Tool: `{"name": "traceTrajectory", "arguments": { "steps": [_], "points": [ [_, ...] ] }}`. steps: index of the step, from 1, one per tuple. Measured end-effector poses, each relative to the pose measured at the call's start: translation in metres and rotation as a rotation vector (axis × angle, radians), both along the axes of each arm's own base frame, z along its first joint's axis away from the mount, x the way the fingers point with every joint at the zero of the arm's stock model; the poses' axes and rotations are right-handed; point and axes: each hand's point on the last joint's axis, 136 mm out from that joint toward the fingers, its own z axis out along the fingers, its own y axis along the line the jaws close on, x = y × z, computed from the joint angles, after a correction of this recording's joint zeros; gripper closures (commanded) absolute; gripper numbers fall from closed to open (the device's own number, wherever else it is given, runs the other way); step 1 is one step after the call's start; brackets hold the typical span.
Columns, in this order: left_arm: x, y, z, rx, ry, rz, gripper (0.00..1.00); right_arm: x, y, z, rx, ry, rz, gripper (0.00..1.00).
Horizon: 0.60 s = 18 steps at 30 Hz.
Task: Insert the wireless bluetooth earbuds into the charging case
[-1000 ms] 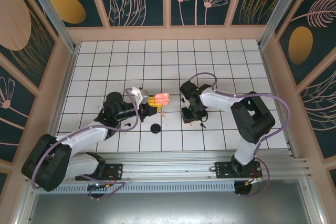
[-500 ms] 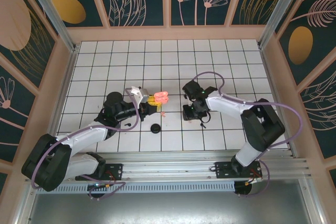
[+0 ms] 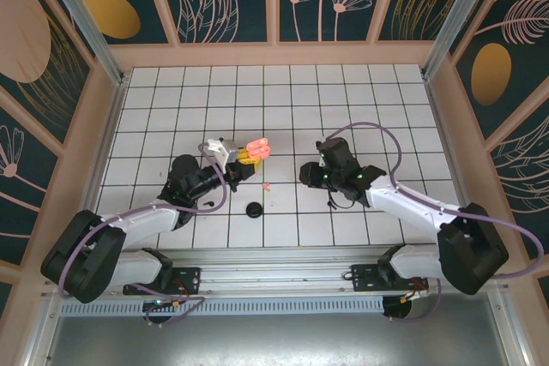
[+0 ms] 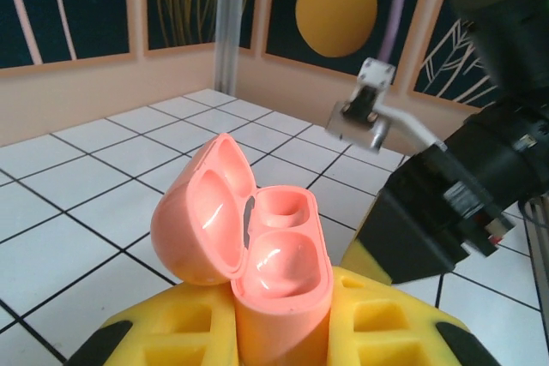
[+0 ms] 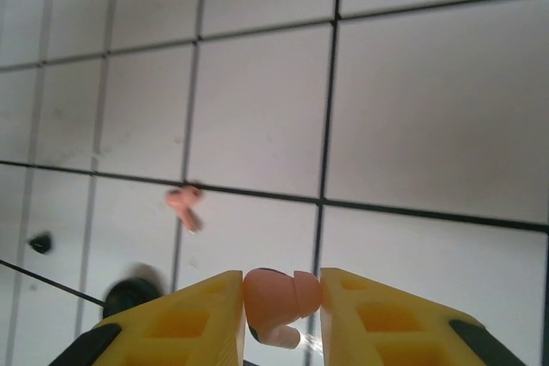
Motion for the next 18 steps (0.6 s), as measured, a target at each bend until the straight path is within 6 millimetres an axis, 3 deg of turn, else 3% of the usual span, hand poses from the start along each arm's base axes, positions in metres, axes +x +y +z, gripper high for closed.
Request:
{"name": "traceTrajectory", "arguments": {
  "steps": [7, 12, 18],
  "points": [
    [-0.002, 0.002, 0.0, -0.057, -0.022, 0.007, 0.86, 0.016, 0.014, 0.048, 0.169, -0.178, -0.012, 0.74],
    [-0.002, 0.002, 0.011, -0.084, -0.07, 0.006, 0.86, 0.015, 0.022, 0.068, 0.288, -0.262, 0.013, 0.74],
    [-0.002, 0.001, 0.008, -0.071, -0.088, -0.004, 0.87, 0.01, 0.037, 0.098, 0.388, -0.36, 0.06, 0.76]
  ]
}}
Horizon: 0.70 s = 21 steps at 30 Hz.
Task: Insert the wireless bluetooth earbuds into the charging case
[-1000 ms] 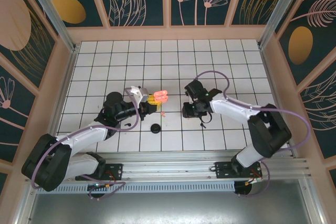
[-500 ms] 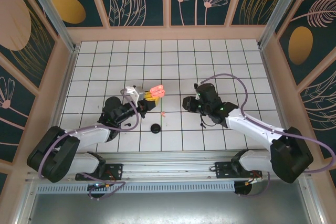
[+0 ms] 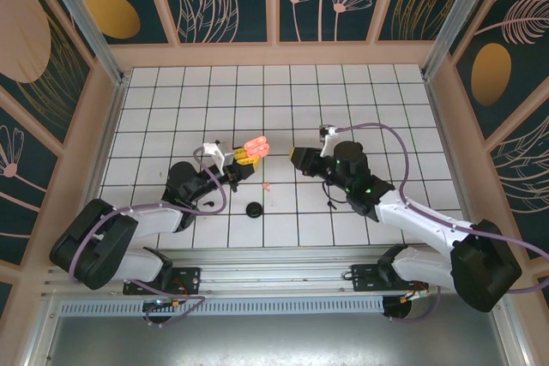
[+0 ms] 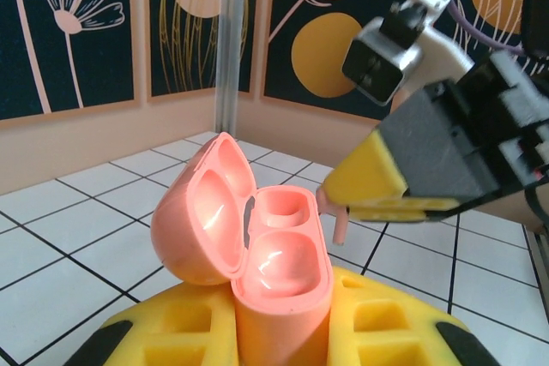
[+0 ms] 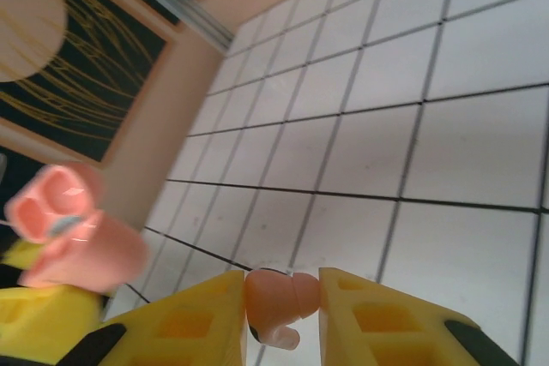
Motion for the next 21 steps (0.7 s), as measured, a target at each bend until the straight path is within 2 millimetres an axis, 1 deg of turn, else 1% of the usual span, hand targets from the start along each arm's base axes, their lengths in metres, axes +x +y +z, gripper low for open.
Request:
{"name": "traceTrajectory", "arguments": {
  "steps": [7, 13, 17, 21],
  "points": [
    [0.002, -0.002, -0.013, 0.034, 0.005, -0.003, 0.88, -0.018, 0.025, 0.028, 0.0, -0.153, 0.064, 0.76],
    [0.003, -0.003, -0.012, 0.037, -0.002, -0.006, 0.88, -0.012, 0.037, 0.054, 0.012, -0.254, 0.073, 0.76],
    [0.003, -0.004, -0.011, 0.039, -0.011, -0.009, 0.88, -0.007, 0.046, 0.058, 0.013, -0.272, 0.082, 0.76],
    [0.003, -0.005, -0.009, 0.038, -0.017, -0.016, 0.88, -0.003, 0.052, 0.052, -0.001, -0.267, 0.089, 0.76]
  ]
}}
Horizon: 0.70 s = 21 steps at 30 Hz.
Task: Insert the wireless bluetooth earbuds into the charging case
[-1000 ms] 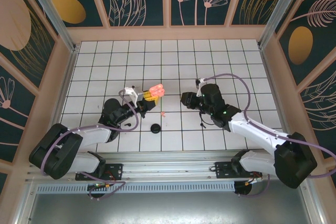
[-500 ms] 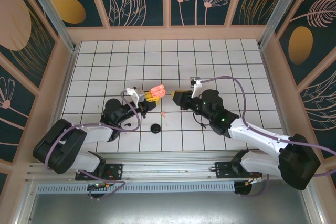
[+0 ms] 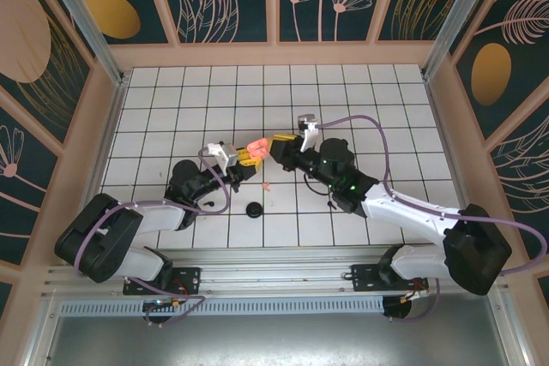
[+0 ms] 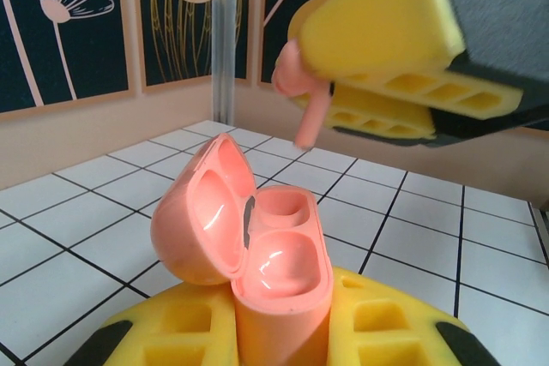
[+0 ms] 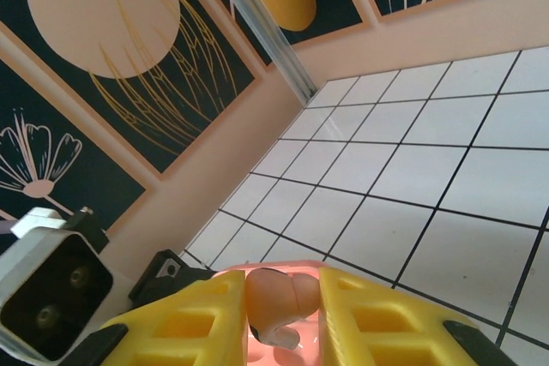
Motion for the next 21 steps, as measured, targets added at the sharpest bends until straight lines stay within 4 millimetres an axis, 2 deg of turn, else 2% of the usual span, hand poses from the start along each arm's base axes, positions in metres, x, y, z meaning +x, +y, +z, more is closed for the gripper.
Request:
{"name": "traceTrajectory", "arguments": {
  "steps": [7, 21],
  "points": [
    [0.0, 0.0, 0.002, 0.001, -0.009, -0.001, 0.88, -0.001, 0.007, -0.005, -0.016, 0.002, 0.012, 0.76],
    [-0.002, 0.0, 0.009, -0.007, -0.025, -0.007, 0.88, 0.002, 0.002, -0.018, -0.075, 0.025, -0.029, 0.76]
  ]
}}
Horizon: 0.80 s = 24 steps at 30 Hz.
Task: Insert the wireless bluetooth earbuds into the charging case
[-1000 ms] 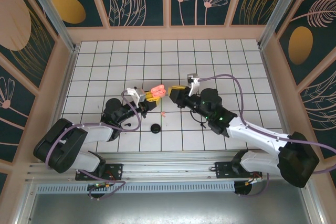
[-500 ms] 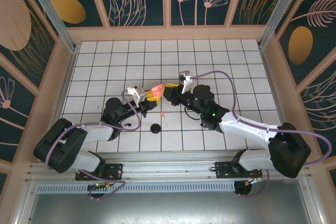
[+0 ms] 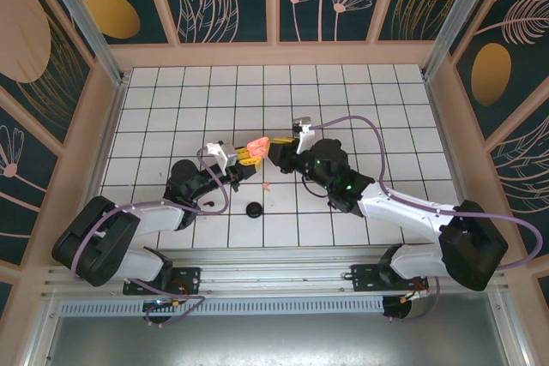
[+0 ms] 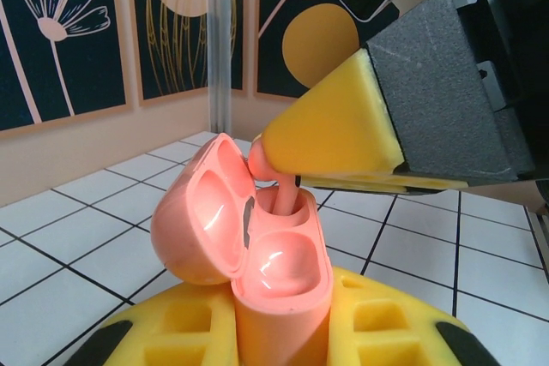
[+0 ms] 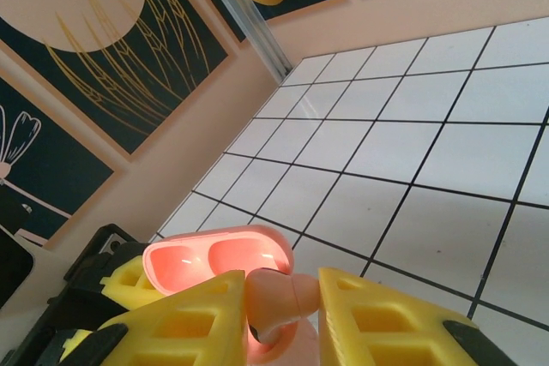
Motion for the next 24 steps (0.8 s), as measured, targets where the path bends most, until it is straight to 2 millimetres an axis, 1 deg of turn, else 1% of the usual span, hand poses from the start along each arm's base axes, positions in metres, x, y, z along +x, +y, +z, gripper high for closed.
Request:
{"name": "traceTrajectory", "arguments": {
  "steps": [12, 15, 17, 24],
  "points": [
    [-0.0011, 0.0008, -0.0005, 0.013, 0.005, 0.002, 0.88, 0.0004, 0.0015, -0.0011, -0.069, 0.001, 0.003, 0.76],
    [-0.0014, 0.001, -0.0004, 0.014, 0.006, 0.002, 0.88, -0.0003, 0.0021, -0.0015, -0.071, 0.011, 0.005, 0.74],
    [-0.0014, 0.0009, -0.0007, 0.015, 0.007, 0.002, 0.88, -0.0008, 0.0021, -0.003, -0.077, 0.018, 0.005, 0.7],
    [-0.0025, 0.0014, 0.0032, 0.013, -0.008, 0.001, 0.88, -0.0012, 0.002, -0.0068, -0.095, 0.036, 0.006, 0.49]
  ]
}}
